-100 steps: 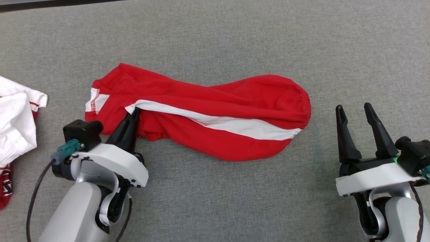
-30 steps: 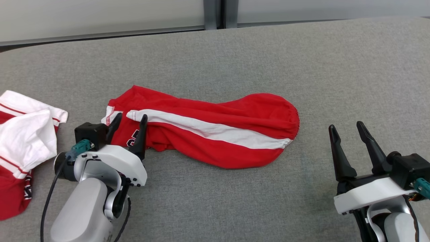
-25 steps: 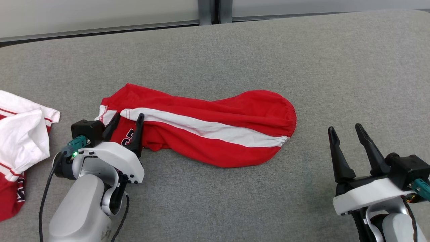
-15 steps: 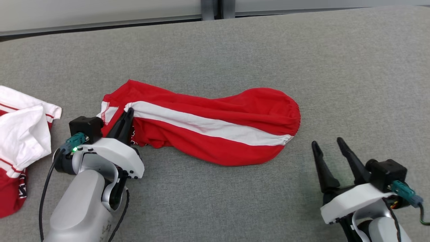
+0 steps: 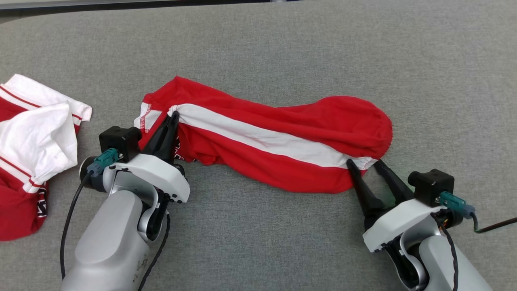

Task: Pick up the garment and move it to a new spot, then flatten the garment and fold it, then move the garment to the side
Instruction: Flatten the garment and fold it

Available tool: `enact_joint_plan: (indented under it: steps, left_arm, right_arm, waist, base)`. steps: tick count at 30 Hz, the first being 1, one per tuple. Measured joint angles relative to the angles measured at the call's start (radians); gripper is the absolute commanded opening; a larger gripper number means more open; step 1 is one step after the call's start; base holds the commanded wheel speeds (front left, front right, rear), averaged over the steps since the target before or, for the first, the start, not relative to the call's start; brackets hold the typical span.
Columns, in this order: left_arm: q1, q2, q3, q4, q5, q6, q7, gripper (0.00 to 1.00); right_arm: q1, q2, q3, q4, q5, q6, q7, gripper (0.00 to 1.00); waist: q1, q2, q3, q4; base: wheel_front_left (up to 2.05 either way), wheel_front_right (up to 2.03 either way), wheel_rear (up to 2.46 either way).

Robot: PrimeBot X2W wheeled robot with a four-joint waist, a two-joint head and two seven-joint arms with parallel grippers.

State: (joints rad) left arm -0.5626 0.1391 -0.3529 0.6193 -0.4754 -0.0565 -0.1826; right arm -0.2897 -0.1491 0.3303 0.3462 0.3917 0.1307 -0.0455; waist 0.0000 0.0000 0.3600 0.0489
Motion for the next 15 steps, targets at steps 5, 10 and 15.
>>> enact_joint_plan:
  steps: [5, 10, 15]
  left_arm:
    - [0.002, 0.004, -0.002, -0.04, 0.014, 0.007, -0.036, 0.0]
    - [0.047, 0.029, 0.021, -0.158, 0.028, 0.037, -0.065, 0.0]
    - [0.098, 0.057, 0.028, -0.356, 0.06, 0.068, -0.072, 0.0]
  right_arm:
    - [-0.02, -0.023, 0.023, -0.003, 0.033, 0.0, -0.05, 0.0]
    - [-0.023, -0.055, 0.007, -0.068, 0.036, 0.0, -0.101, 0.0]
    - [-0.023, -0.097, -0.05, -0.186, 0.018, 0.0, -0.11, 0.0]
  waist:
    - [0.0, 0.0, 0.008, 0.007]
    - [0.0, 0.0, -0.007, -0.008]
    - [0.0, 0.0, -0.041, -0.025]
  base:
    - [0.0, 0.0, 0.0]
    - [0.0, 0.0, 0.0]
    - [0.0, 0.0, 0.0]
